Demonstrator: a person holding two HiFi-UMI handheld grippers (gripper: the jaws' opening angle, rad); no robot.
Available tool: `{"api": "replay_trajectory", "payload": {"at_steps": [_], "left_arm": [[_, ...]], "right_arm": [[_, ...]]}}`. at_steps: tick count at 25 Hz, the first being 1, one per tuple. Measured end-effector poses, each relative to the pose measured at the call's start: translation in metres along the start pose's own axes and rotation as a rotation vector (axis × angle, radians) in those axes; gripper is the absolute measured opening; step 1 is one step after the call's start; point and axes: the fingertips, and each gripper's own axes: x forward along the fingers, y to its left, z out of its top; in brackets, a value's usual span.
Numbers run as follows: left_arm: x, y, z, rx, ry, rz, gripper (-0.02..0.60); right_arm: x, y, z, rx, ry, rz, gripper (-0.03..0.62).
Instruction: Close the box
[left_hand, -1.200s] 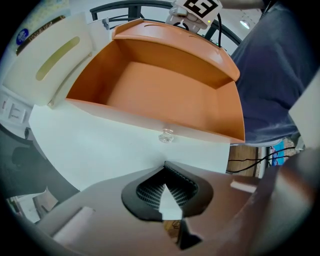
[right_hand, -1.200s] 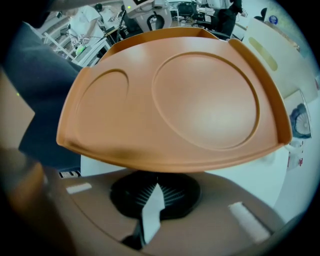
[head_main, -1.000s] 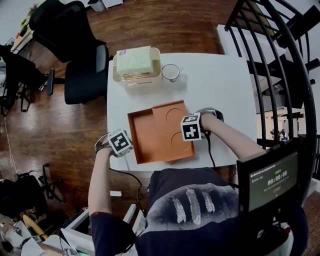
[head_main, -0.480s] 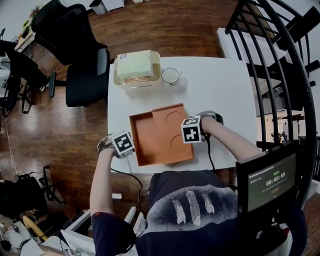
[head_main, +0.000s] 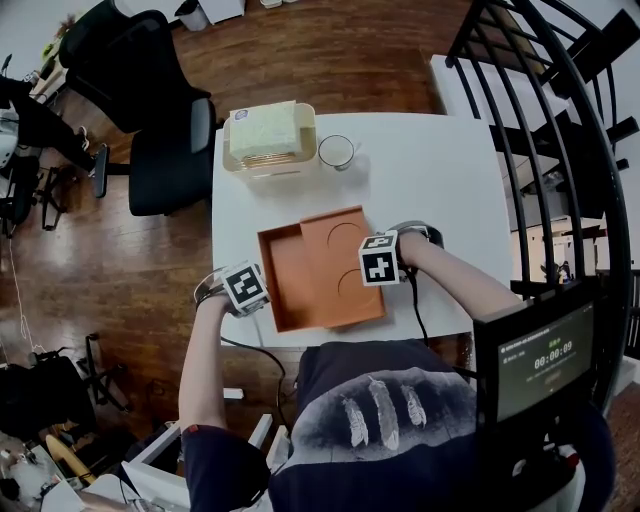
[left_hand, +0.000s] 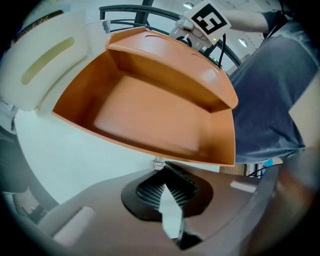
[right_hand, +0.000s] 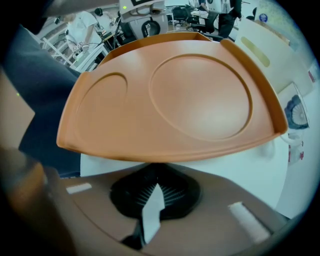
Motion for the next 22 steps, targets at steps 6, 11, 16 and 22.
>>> {"api": "replay_trajectory", "payload": {"at_steps": [6,11,16,22], "left_arm": [[0.000,-0.002,0.008,0.014,-0.001,-0.002,0.012],[0.001,-0.012,0.013,0.008,-0.009,-0.042,0.012],[0.001,-0.012,0.024,0.036,-0.037,-0.045,0.012],[0.001,-0.012,0.028,0.059,-0.019,-0.036,0.012]], "right_arm": [[0.001,0.000,0.001,-0.008,0.001,-0.002,0.008],[0.000,0.000,-0.001,-0.004,0.002,0.004,0.008],[0.000,0.001,0.001,-0.003,0.002,0.015,0.008],[0.001,0.000,0.002,-0.013,0.005,0.014,0.008]]}}
